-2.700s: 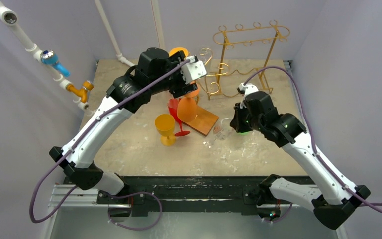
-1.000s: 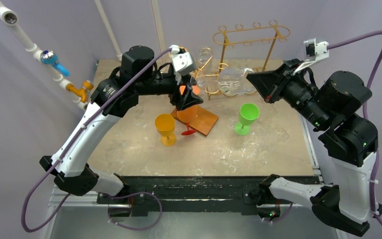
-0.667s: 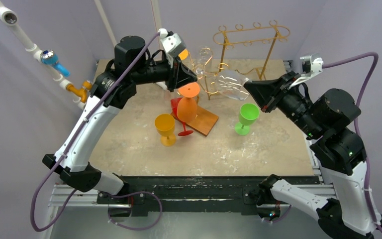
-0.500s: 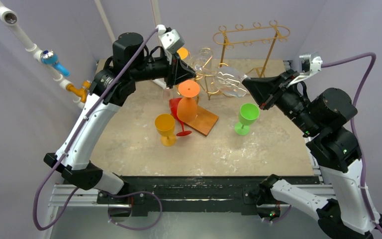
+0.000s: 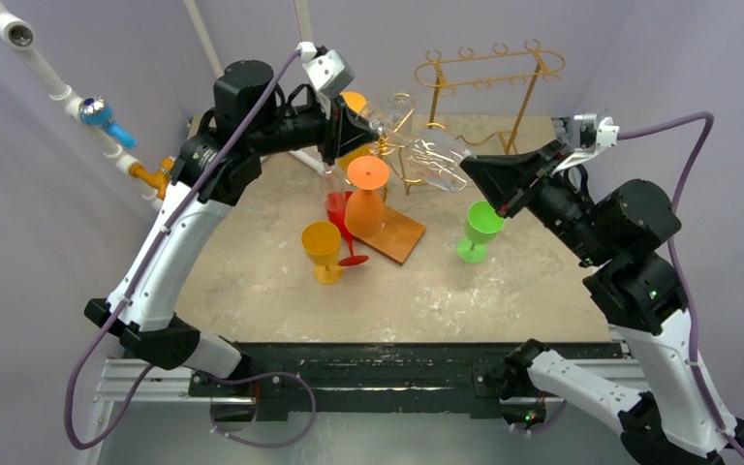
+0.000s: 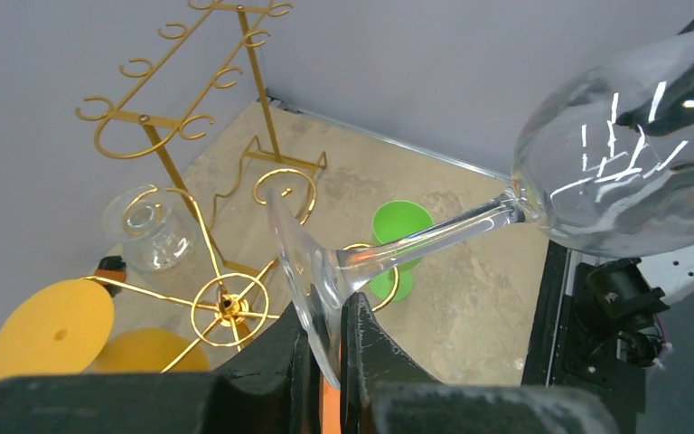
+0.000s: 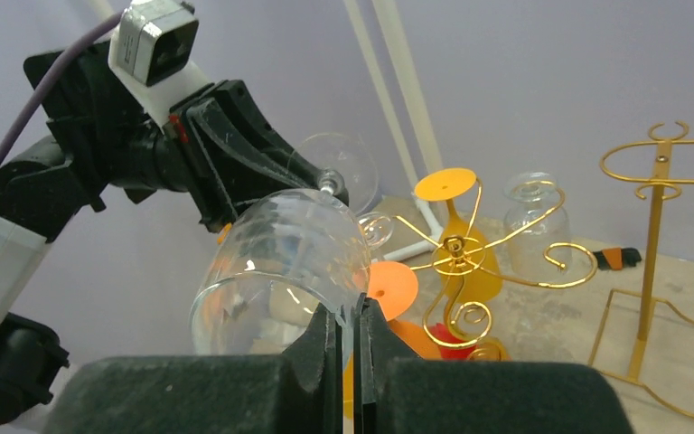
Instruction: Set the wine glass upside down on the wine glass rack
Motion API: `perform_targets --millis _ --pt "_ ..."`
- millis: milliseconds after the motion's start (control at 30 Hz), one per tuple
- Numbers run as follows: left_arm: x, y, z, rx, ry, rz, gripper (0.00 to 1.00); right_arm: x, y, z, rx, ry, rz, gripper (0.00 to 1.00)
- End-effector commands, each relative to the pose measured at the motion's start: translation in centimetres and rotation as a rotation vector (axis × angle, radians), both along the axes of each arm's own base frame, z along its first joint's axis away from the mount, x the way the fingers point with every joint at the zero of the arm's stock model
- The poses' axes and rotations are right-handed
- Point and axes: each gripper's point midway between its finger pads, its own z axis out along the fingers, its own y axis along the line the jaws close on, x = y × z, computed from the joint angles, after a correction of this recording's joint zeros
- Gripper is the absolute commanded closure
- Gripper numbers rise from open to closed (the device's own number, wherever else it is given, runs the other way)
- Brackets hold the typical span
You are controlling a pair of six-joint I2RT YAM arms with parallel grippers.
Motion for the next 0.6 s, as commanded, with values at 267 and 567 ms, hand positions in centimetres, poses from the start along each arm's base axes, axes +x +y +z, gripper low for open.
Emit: perform_targets --millis 267,567 --pt "-0.7 2.8 6.6 0.092 -0.471 0.063 1.0 -1.5 3.0 -2.4 -0.088 0.068 0.183 0.39" --pt "-1.1 6.6 9.4 0.262 -0.854 0.14 1.0 -2.2 1.5 -4.3 -0.242 0.106 0.161 0.01"
